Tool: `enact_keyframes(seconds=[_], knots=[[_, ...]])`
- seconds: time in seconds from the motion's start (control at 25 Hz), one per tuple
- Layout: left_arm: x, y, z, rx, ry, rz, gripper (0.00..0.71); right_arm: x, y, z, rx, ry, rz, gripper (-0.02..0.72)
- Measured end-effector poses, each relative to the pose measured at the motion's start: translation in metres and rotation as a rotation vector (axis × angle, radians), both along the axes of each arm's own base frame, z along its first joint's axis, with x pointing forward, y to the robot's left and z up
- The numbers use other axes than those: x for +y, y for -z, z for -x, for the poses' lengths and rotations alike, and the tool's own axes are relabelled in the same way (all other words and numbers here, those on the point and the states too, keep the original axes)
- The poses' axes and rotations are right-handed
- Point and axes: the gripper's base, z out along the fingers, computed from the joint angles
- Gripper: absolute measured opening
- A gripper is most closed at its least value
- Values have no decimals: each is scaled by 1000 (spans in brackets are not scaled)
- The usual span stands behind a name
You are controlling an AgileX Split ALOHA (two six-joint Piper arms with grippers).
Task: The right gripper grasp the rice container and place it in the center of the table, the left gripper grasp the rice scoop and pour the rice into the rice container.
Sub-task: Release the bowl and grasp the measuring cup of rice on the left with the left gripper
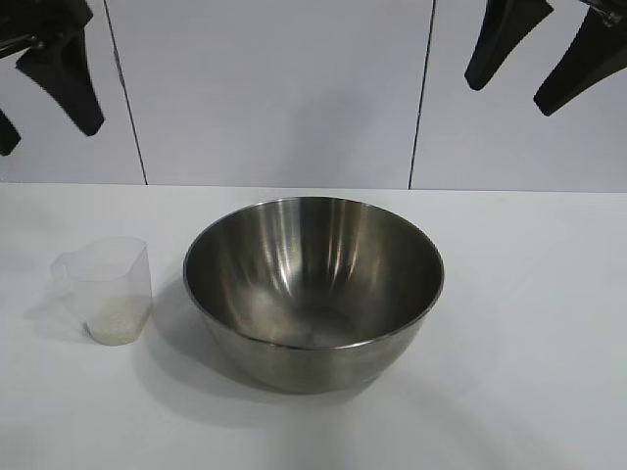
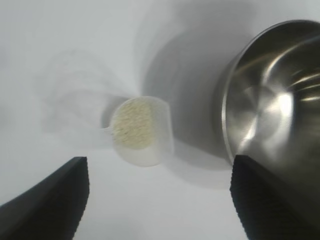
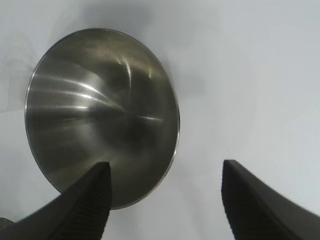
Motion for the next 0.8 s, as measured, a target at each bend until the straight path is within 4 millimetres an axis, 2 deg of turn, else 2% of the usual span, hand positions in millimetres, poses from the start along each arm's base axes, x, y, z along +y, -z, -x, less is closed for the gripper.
enact_keyframes(seconds=[0.2,0.32,0.48,0.8], knots=[[5,2,13,-122,-42,11,563,0,0,0,0,-1,0,442],[11,0,30,-239,-71,12,563,0,0,0,-4,0,0,442],[20,11,54,-374,-117,17,563,0,0,-1,-6,1,0,442],[35,75,88,-489,-197,-23,563,-1,0,-1,-8,0,1,442]])
